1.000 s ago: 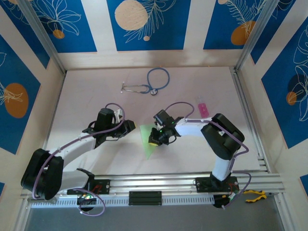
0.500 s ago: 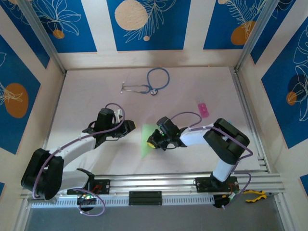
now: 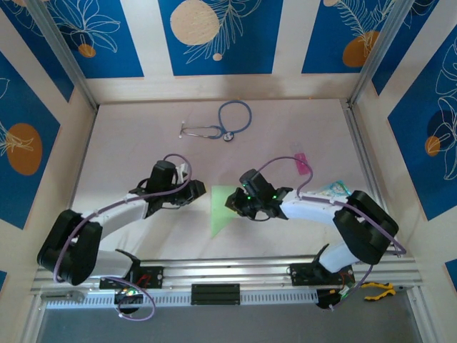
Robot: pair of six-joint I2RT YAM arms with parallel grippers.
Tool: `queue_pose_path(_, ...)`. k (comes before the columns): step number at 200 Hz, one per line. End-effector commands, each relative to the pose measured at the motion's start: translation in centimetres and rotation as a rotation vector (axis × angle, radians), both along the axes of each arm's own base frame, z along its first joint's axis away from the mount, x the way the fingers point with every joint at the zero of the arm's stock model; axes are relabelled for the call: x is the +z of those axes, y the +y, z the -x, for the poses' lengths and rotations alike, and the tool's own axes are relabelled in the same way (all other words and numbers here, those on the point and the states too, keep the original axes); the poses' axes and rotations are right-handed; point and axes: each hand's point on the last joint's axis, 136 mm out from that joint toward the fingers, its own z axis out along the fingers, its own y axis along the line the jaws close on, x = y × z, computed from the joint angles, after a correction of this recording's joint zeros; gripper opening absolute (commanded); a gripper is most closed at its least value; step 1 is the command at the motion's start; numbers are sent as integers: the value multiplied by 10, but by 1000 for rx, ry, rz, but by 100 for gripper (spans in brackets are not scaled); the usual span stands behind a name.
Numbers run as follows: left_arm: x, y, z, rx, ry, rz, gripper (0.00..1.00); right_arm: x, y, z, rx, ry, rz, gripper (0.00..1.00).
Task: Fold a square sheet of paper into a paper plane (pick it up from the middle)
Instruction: Fold the wing for the fifth time at the center of the table.
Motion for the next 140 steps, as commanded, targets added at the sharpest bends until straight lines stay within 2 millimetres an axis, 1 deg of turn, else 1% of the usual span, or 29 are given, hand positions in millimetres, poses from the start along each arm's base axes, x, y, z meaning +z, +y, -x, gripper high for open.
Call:
queue_pose_path(1,16,-18,-5,-48,-34,45,30,-14,-27,5,-16,1,76,17)
queue_pose_path(12,15,-23,-5,-60,-30,46,30,-15,-35,5,-32,8,81,18)
queue_pose_path(34,10,-33,-7,-79,-19,44,30,-17,-44,3,-49,22,61,19)
queue_pose_path(54,6,-42,-12,-95,-4,49,27,-16,-45,3,-43,18,25,19)
queue_pose_path(77,3,-54,-18,-115,3,48,26,-21,-48,4,-46,44,7,19)
queue_pose_path(102,-5,-64,-22,-138,23,35,24,-23,-47,5,-38,63,-7,18)
queue_pose_path(120,-15,-65,-24,-138,50,12,22,-20,-42,3,-11,52,-31,18)
queue_pose_path(140,-32,-51,-24,-100,83,-83,20,-13,-37,1,11,28,-64,19)
